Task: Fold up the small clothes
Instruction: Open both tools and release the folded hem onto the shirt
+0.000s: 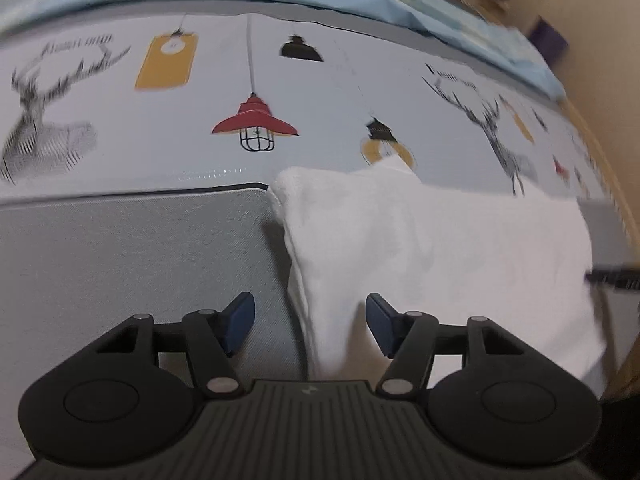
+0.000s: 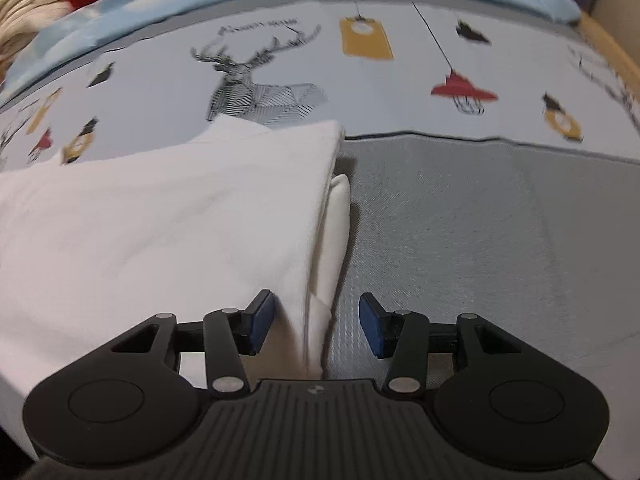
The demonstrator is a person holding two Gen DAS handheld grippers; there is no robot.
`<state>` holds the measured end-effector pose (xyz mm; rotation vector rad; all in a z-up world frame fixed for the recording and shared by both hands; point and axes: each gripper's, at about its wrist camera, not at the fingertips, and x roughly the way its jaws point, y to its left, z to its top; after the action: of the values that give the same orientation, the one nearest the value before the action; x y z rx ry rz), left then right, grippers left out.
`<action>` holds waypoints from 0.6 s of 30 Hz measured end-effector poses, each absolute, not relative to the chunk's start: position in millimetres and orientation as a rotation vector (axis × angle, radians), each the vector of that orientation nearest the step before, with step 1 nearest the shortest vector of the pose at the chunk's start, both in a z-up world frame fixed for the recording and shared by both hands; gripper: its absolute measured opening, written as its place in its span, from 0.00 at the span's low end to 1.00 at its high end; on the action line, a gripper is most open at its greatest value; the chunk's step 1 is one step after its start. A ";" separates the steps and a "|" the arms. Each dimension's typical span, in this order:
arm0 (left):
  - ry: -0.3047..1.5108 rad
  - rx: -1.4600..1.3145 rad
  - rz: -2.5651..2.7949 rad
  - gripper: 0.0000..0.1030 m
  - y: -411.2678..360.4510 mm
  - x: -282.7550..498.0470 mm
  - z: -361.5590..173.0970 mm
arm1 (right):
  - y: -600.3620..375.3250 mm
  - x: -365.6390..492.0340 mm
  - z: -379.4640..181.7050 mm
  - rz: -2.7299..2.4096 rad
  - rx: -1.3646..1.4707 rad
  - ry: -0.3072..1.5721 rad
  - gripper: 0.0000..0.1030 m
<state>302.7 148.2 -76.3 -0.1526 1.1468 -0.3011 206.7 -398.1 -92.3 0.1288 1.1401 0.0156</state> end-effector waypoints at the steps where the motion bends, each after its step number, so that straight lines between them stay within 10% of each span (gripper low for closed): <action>1: 1.163 -0.186 -0.294 0.63 146.3 311.1 -86.3 | -399.4 208.6 -93.2 0.008 0.153 1.148 0.48; 7: 1.150 -0.170 -0.345 0.18 136.7 316.3 -91.0 | -389.3 228.8 -103.3 0.004 0.216 1.164 0.32; 11: 1.106 -0.169 -0.346 0.14 151.6 315.6 -80.1 | -385.4 239.1 -99.6 0.031 0.285 1.147 0.18; 18: 0.972 -0.264 -0.185 0.17 226.6 305.1 -42.4 | -350.0 256.8 -80.2 -0.052 0.184 1.036 0.21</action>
<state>305.1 226.6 -42.4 -0.2635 0.9718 -0.1846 256.8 -350.0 -80.2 0.1843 1.0363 -0.0520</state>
